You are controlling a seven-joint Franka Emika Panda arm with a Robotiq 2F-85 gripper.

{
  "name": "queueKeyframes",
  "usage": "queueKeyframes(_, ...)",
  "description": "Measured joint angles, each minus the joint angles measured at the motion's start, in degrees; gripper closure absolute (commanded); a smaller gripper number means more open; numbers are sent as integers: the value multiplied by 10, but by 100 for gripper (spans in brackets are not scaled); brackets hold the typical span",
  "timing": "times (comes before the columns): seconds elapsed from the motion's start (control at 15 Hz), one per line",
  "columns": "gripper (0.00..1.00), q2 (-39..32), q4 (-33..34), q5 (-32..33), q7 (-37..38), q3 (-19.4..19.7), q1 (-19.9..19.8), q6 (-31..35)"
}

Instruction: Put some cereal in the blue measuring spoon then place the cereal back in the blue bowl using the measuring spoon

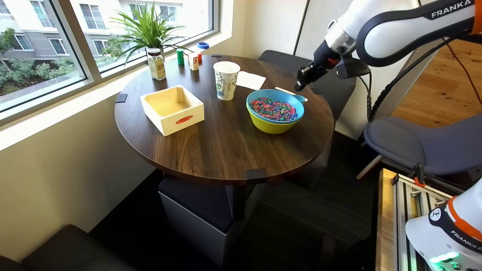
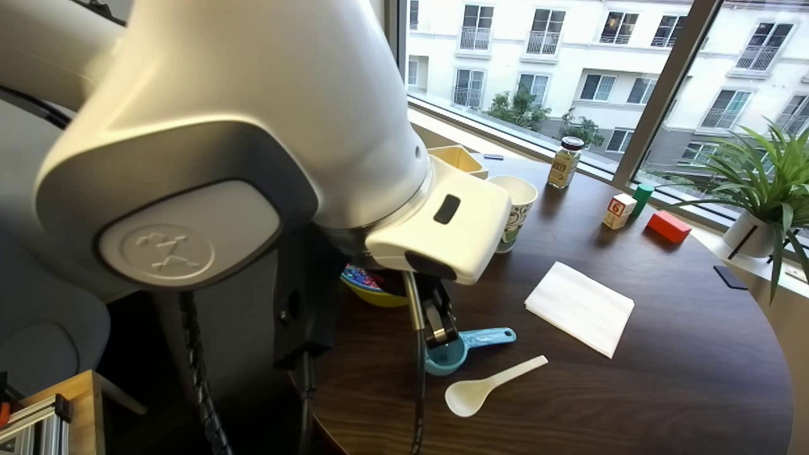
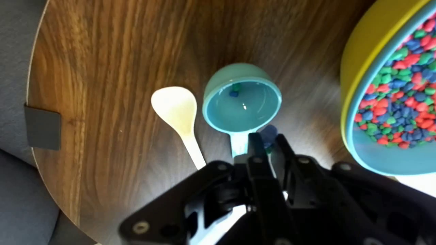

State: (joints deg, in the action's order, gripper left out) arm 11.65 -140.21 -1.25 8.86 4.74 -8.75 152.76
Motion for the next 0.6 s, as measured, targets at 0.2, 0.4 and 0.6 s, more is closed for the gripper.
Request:
queueKeyframes(0.2, 97, -2, -9, 0, 0, 2, 0, 0)
queueKeyframes(0.4, 97, -5, -12, 0, 0, 4, -2, 0)
queueKeyframes(0.6, 97, -9, -12, -1, 1, 7, -2, 2)
